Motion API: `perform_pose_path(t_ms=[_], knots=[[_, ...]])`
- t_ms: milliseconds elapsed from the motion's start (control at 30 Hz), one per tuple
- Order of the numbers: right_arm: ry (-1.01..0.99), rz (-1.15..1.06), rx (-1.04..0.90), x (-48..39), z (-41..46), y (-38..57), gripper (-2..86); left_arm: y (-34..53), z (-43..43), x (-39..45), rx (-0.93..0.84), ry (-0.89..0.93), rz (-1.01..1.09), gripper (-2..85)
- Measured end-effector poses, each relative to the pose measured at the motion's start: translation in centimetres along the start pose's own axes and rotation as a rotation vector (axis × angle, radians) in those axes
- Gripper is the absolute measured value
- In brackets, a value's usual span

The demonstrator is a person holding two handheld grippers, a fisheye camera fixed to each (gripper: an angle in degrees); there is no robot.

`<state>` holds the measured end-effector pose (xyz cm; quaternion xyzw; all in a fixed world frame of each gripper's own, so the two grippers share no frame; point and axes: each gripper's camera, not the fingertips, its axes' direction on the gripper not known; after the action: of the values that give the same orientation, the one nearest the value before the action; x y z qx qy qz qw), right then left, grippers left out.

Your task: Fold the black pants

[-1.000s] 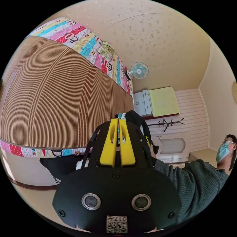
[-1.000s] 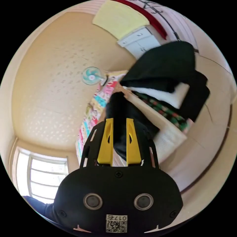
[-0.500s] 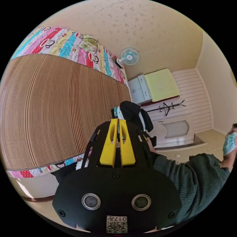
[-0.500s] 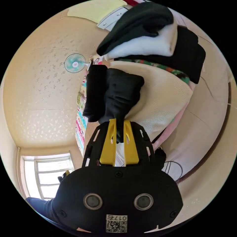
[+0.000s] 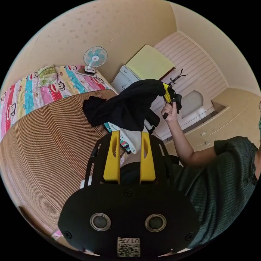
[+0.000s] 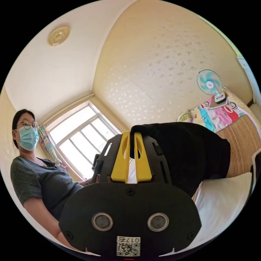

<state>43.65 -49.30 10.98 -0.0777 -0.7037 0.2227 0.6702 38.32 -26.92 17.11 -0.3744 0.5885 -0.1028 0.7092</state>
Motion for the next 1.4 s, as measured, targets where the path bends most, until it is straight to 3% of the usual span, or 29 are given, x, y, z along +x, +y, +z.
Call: perform_pose_path(t_ms=[167,267,333,400,433,567,767,900,1067,1233,1400], knots=[[-0.171,-0.207,-0.193,-11.8,12.6,-0.7,2.1,-1.9,1.5,8.4,0.123,-0.31,0.212,15.3],[-0.251,-0.293,-0.282,-17.3,17.6,1.0,2.1,-0.8,1.2,13.6,0.229,-0.315,0.368,16.2],[-0.249,-0.339,-0.289,-19.9,19.2,2.2,2.1,0.1,1.8,16.6,0.26,-0.379,0.417,14.8],[-0.26,-0.339,-0.266,-20.8,19.4,2.8,2.1,1.8,2.2,19.4,0.332,-0.596,0.397,6.8],[-0.304,-0.345,-0.262,-20.8,19.2,3.1,2.1,2.3,1.9,19.9,0.368,-0.61,0.391,3.8],[-0.451,-0.403,-0.214,-21.8,16.1,6.0,1.7,3.1,-1.8,19.8,0.529,-0.257,0.266,0.7],[-0.002,-0.419,-0.217,-24.7,12.7,16.2,5.6,2.6,-5.6,25.0,0.669,-0.271,0.261,0.1],[0.14,-0.516,-0.183,-27.1,12.7,23.7,13.2,2.2,-8.6,29.7,0.753,-0.269,0.264,0.1],[0.405,-0.57,-0.315,-26.8,17.1,28.8,18.9,2.7,-11.1,35.0,0.814,-0.234,0.366,0.3],[0.562,-0.791,-0.2,-27.6,20.2,27.7,18.8,3.6,-13.3,38.5,0.781,-0.179,0.448,0.4],[0.472,-1.034,-0.214,-29.3,22.7,24.9,8.9,6.4,-17.3,39.9,0.798,-0.177,0.484,0.7]])
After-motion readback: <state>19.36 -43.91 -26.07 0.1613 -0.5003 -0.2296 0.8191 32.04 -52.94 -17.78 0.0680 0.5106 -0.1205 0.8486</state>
